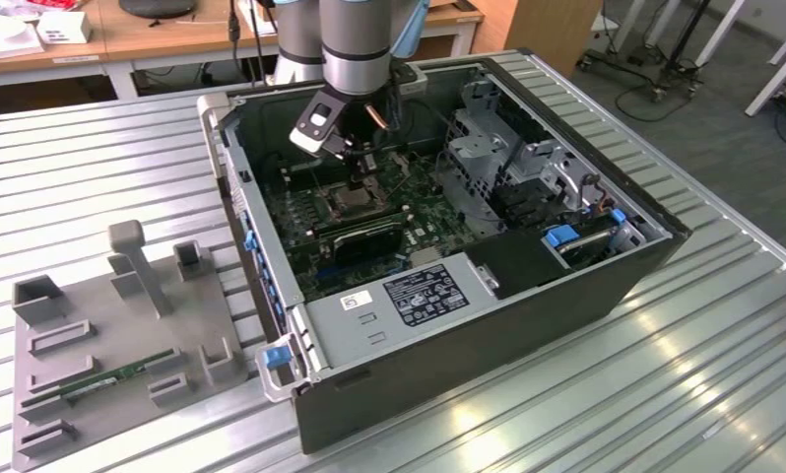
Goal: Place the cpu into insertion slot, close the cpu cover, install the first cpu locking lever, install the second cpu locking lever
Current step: 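Place the cpu into insertion slot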
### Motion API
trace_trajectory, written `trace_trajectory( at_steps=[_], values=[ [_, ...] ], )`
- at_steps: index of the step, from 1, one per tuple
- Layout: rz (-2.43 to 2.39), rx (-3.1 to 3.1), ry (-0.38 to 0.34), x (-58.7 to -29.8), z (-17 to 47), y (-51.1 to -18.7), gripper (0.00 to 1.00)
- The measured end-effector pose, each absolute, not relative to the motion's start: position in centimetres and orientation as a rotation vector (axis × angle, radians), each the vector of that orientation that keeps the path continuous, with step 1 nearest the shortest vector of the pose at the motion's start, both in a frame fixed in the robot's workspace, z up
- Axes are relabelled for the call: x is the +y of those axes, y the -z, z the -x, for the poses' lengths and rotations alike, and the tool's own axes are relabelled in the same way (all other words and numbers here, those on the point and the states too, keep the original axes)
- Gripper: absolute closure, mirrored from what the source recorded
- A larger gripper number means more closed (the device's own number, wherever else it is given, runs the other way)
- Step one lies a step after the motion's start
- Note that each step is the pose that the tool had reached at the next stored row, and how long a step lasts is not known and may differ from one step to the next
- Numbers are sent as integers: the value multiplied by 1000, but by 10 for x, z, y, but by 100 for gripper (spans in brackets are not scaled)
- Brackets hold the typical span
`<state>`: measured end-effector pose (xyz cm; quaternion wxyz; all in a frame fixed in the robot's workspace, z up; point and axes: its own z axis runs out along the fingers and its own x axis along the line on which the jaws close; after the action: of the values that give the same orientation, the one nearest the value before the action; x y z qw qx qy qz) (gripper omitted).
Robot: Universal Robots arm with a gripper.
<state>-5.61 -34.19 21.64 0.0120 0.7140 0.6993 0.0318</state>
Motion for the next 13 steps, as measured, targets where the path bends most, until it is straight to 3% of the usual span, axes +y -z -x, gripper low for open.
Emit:
trace_trajectory(
  at_steps=[13],
  values=[
    [-2226, 2180, -99, -342, 57, -205, 89]
  ],
)
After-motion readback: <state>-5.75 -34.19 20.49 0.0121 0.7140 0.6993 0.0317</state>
